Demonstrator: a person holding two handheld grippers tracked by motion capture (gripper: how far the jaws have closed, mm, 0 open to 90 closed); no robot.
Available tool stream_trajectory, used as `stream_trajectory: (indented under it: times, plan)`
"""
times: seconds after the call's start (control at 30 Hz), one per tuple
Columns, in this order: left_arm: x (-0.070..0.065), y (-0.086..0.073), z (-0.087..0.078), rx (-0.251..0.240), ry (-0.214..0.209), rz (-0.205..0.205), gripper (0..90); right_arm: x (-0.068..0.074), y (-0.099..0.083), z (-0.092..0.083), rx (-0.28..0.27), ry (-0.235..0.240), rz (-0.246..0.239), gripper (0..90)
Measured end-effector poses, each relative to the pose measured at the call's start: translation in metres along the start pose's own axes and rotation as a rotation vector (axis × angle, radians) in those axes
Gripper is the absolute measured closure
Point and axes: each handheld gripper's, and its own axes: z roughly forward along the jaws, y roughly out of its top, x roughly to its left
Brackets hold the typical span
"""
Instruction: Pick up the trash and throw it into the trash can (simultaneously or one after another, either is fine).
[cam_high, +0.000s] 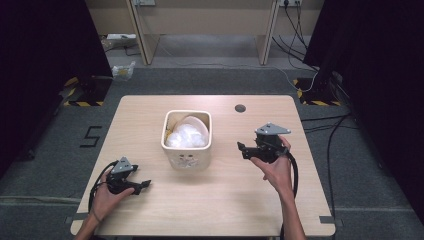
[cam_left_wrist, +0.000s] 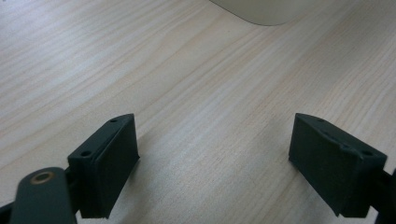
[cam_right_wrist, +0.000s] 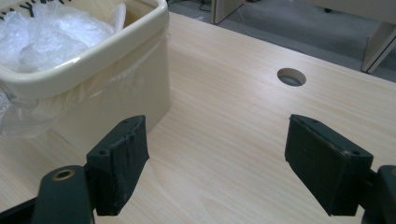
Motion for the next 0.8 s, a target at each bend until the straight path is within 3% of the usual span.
stream_trajectory:
  times: [0.8]
  plan:
    - [0.000, 0.000, 0.000, -0.001, -0.001, -0.003, 14.7, 0.003, -0.049, 0.005, 0.021, 0.019, 0.064, 21.3]
